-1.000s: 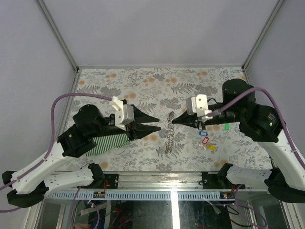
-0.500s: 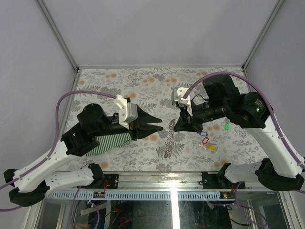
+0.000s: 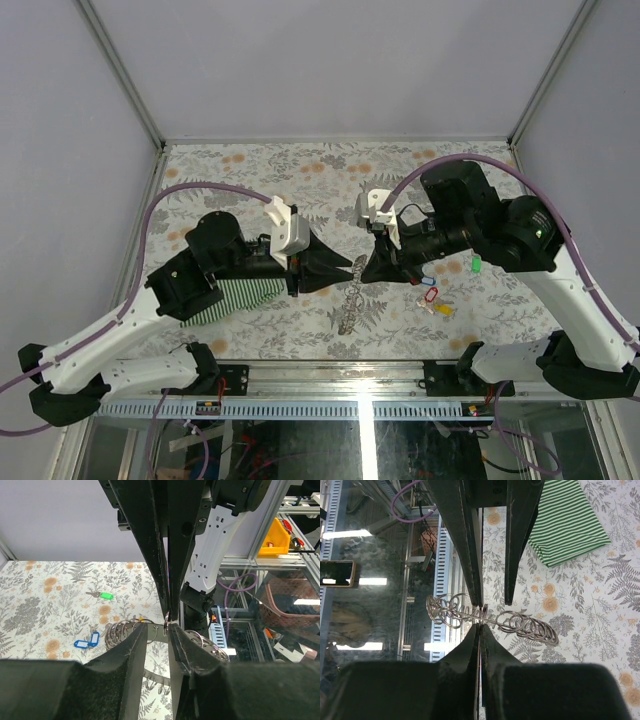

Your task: Put the keys on the keyring

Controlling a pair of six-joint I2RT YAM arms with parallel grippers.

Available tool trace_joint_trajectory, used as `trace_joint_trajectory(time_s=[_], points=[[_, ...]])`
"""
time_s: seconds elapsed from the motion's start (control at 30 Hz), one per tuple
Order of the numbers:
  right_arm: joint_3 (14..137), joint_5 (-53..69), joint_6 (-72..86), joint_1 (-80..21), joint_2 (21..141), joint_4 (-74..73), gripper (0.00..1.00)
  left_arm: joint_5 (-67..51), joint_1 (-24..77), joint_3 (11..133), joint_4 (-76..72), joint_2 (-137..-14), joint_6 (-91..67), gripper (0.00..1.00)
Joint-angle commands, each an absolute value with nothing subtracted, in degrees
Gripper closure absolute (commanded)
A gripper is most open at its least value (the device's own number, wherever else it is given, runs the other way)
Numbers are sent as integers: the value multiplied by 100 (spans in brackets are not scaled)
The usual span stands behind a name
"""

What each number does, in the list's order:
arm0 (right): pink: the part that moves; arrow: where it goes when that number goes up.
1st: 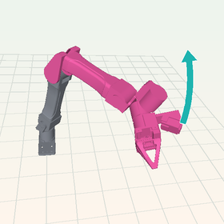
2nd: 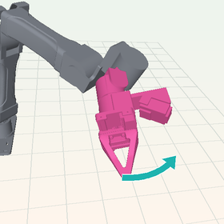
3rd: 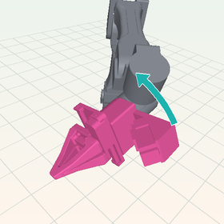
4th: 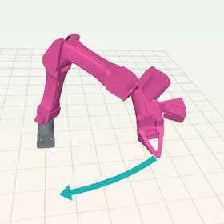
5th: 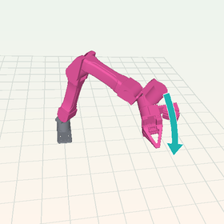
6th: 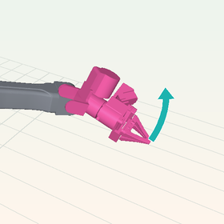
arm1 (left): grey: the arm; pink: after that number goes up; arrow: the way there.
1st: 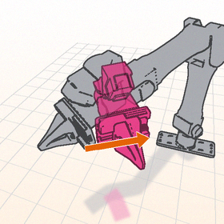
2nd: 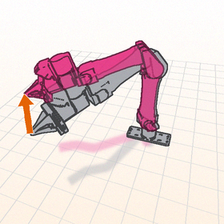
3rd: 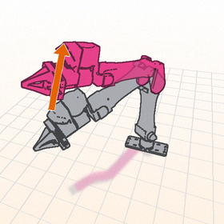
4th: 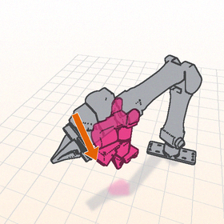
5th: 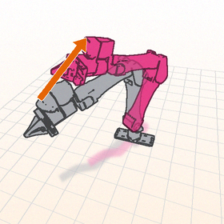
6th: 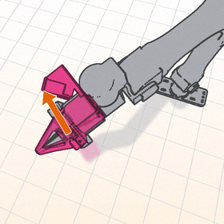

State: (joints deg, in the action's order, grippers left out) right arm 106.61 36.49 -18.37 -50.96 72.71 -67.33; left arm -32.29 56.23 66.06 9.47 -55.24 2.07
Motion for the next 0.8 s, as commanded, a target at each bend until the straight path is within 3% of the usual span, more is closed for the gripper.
trace_joint_trajectory(time_s=[0.0,0.53,0.67,0.77], points=[[10717,3669,-1737,-5194,7206,-6444,100,-3491,5658,6671,586,-5534,85,76],[10670,3621,-1742,-5274,7225,-6292,100,-3766,5655,6729,632,-5695,98,84],[10676,3612,-1756,-5288,7249,-6278,100,-3797,5657,6732,641,-5694,103,89],[10662,3615,-1765,-5285,7247,-6247,100,-3815,5654,6761,644,-5681,85,99]])
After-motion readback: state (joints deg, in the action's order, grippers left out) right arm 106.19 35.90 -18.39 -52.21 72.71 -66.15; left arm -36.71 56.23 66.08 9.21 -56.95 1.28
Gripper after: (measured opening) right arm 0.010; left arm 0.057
